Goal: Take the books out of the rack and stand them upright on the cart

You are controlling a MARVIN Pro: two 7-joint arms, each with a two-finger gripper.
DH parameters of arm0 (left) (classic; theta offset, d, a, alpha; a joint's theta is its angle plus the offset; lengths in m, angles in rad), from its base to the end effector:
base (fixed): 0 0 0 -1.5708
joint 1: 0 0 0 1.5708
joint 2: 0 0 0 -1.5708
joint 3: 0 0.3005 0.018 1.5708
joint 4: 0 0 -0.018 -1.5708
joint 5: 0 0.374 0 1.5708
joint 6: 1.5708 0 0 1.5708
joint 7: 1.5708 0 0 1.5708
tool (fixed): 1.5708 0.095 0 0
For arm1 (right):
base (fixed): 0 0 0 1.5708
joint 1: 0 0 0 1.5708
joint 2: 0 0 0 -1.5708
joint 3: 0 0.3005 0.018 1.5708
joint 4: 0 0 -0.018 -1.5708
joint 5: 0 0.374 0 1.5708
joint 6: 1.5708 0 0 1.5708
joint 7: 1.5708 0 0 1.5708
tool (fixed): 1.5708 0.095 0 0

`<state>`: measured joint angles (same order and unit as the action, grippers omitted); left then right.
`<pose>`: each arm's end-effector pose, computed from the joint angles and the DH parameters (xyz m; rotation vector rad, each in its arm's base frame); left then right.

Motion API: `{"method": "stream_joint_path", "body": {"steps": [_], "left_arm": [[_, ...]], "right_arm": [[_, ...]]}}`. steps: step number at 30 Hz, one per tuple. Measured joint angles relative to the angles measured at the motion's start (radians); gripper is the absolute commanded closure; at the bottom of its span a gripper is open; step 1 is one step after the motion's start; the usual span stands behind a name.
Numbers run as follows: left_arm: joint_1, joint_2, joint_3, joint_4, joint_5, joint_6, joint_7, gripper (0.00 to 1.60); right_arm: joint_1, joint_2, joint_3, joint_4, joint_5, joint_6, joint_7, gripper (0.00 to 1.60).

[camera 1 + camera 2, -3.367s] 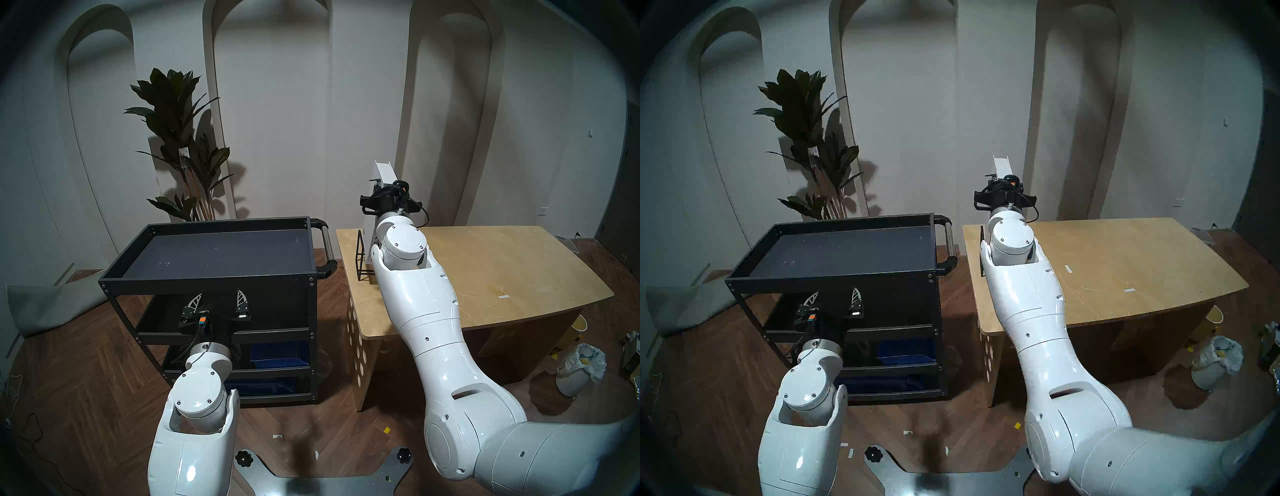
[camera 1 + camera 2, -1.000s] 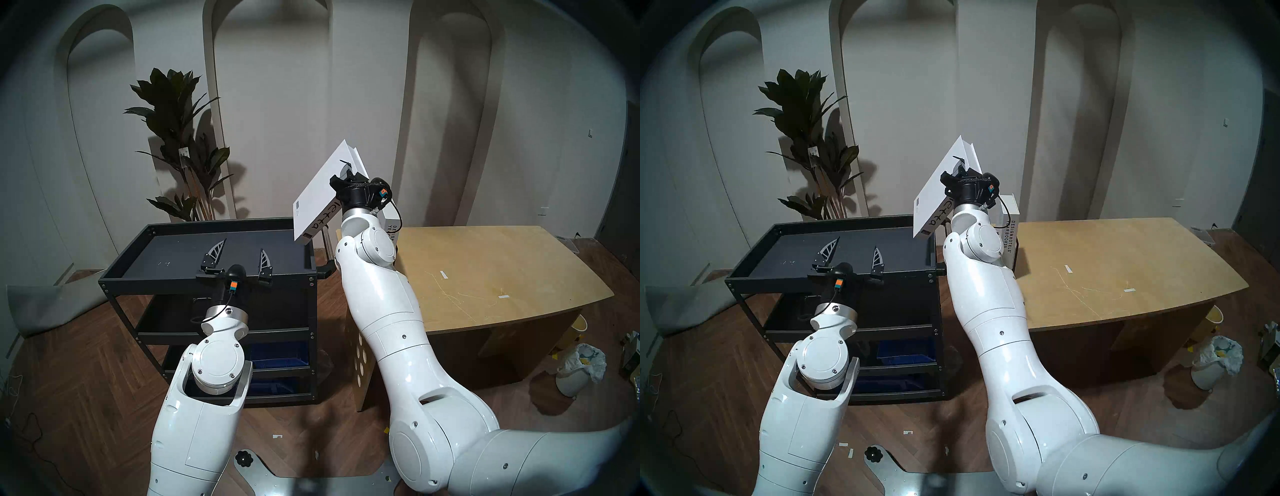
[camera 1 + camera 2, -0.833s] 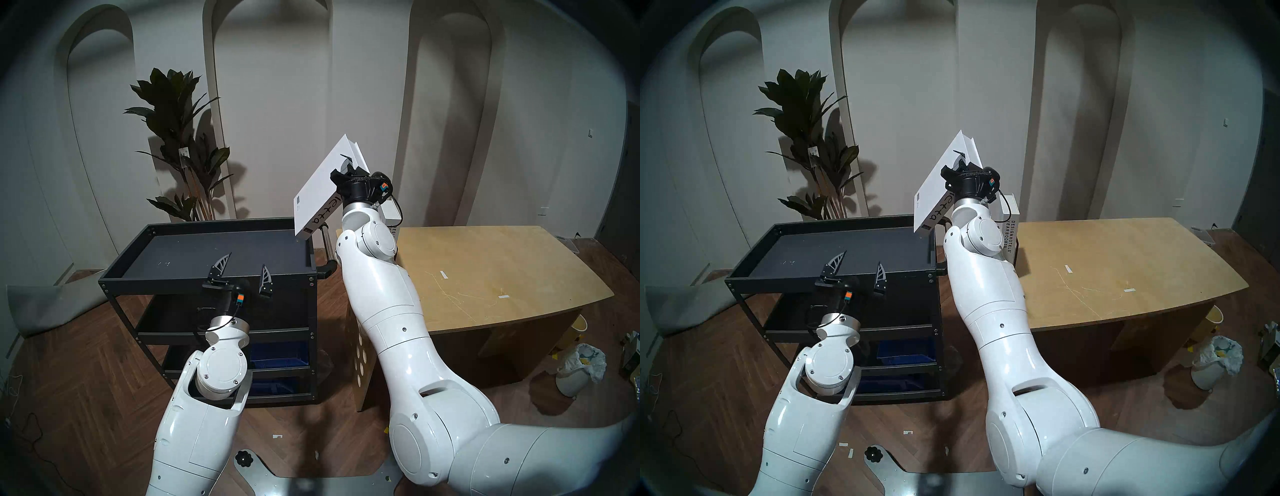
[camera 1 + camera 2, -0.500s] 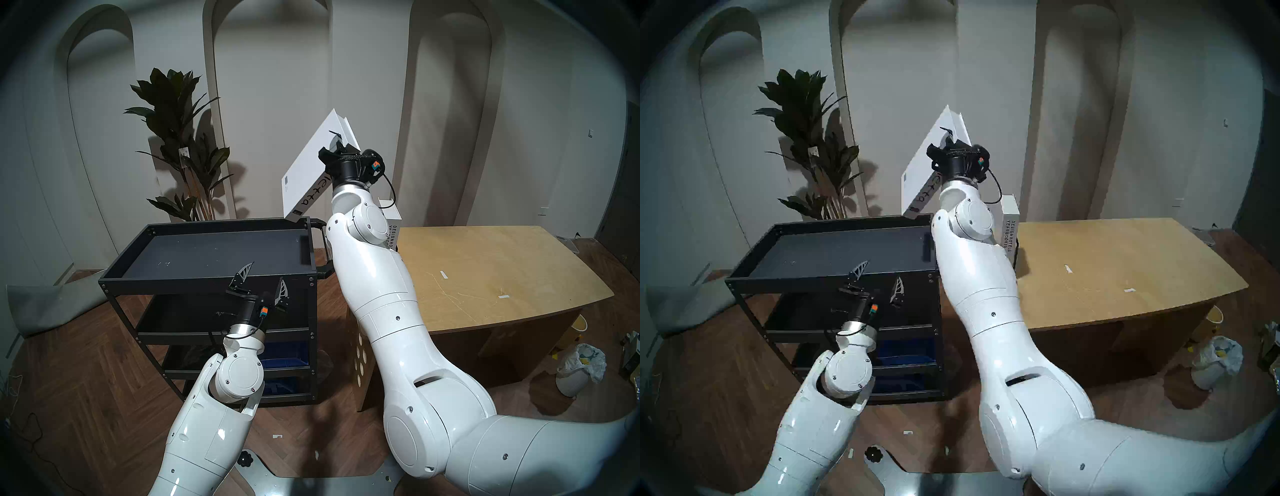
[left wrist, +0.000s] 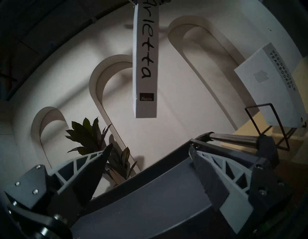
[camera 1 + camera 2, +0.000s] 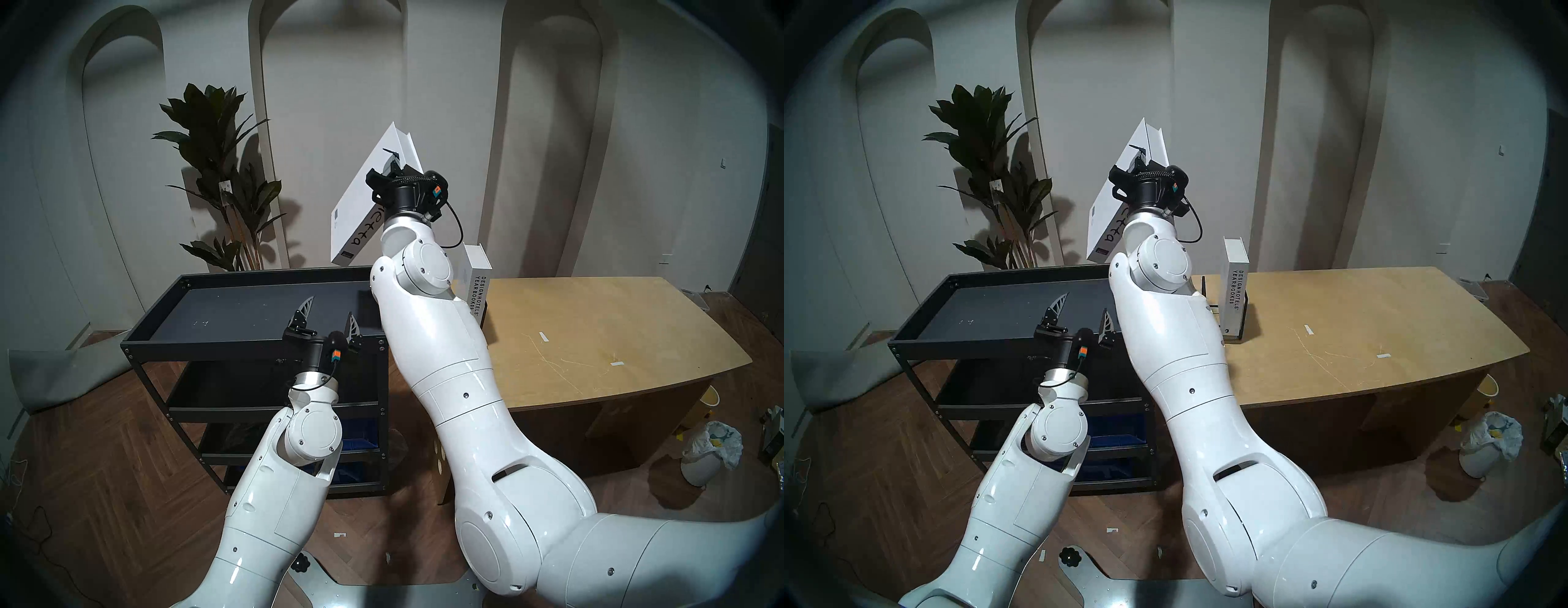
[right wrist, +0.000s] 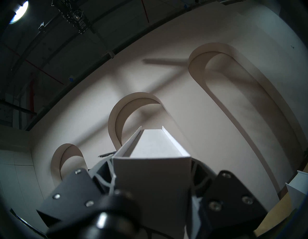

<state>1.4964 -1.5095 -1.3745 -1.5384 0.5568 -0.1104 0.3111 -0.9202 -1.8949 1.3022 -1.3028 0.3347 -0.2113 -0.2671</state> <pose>0.4984 -0.0558 -0.2774 -1.5670 0.4685 -2.1171 0.5908 0.2263 -0.0262 -1.3222 0.4329 -2.2101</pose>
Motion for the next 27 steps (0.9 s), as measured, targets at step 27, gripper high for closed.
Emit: {"method": "stream_joint_path", "body": {"steps": [27], "left_arm": [[-0.162,-0.063,0.002,0.125,-0.059,0.057,-0.032,0.0]], "right_arm": [[-0.057,-0.017,-0.133,-0.035,-0.1,0.03,-0.215,1.6]]}}
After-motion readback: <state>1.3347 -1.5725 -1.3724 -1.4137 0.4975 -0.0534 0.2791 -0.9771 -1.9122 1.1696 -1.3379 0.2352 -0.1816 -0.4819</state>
